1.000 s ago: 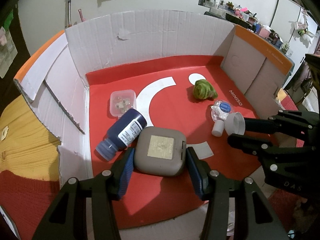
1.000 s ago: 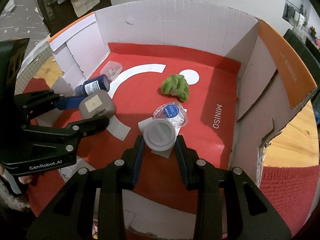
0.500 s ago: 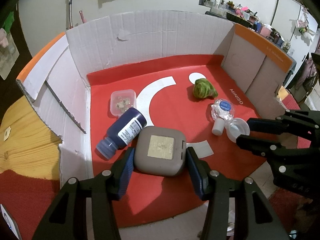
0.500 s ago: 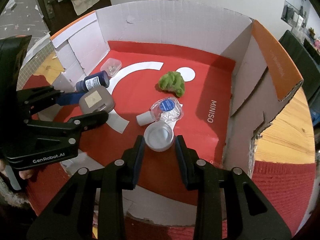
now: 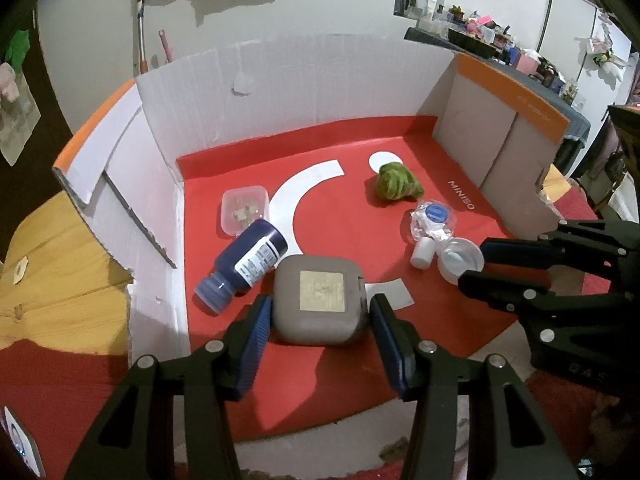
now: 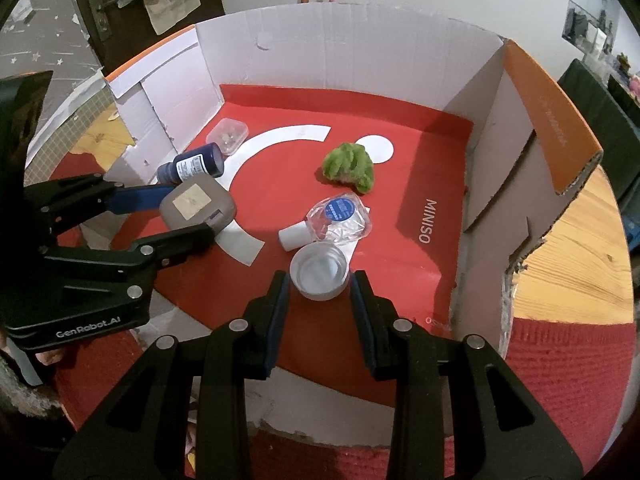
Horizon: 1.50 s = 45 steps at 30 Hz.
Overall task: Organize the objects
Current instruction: 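Lower and open the right tool to drop the lid while the left releases the grey case, then withdraw both tools from the box back over the remaining table items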
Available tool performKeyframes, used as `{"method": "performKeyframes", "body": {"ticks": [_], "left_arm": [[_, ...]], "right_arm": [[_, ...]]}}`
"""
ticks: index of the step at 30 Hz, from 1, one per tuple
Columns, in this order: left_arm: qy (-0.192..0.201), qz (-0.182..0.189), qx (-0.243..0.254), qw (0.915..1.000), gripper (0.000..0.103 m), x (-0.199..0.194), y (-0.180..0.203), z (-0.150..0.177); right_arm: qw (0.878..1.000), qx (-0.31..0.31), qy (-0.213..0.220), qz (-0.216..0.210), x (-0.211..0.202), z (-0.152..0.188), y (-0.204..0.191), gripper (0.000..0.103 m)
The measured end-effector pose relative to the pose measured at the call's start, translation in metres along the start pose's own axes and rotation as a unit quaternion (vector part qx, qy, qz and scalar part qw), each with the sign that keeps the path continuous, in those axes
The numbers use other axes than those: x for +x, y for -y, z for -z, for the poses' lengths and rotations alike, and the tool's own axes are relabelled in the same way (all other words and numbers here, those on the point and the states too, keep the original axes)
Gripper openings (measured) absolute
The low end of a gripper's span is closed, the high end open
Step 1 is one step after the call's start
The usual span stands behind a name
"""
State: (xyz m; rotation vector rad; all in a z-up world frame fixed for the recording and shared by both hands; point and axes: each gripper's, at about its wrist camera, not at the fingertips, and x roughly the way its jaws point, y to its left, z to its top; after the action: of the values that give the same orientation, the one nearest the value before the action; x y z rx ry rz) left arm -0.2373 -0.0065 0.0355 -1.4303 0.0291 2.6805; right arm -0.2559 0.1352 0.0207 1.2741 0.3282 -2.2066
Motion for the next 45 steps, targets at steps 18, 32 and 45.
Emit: {"method": "performKeyframes", "body": {"ticks": [18, 32, 45], "left_arm": [[0.037, -0.015, 0.01, 0.9991, 0.068, -0.035, 0.01, 0.007], [0.055, -0.028, -0.002, 0.9981, 0.088, -0.054, 0.012, 0.022], [0.073, -0.04, -0.007, 0.9965, 0.102, -0.072, 0.018, 0.041]], "right_arm": [[0.999, -0.009, 0.036, -0.004, -0.032, 0.006, -0.013, 0.065], [0.997, 0.013, 0.066, -0.028, -0.059, 0.024, -0.016, 0.078], [0.995, 0.026, 0.089, -0.021, -0.081, 0.046, -0.018, 0.094]]}}
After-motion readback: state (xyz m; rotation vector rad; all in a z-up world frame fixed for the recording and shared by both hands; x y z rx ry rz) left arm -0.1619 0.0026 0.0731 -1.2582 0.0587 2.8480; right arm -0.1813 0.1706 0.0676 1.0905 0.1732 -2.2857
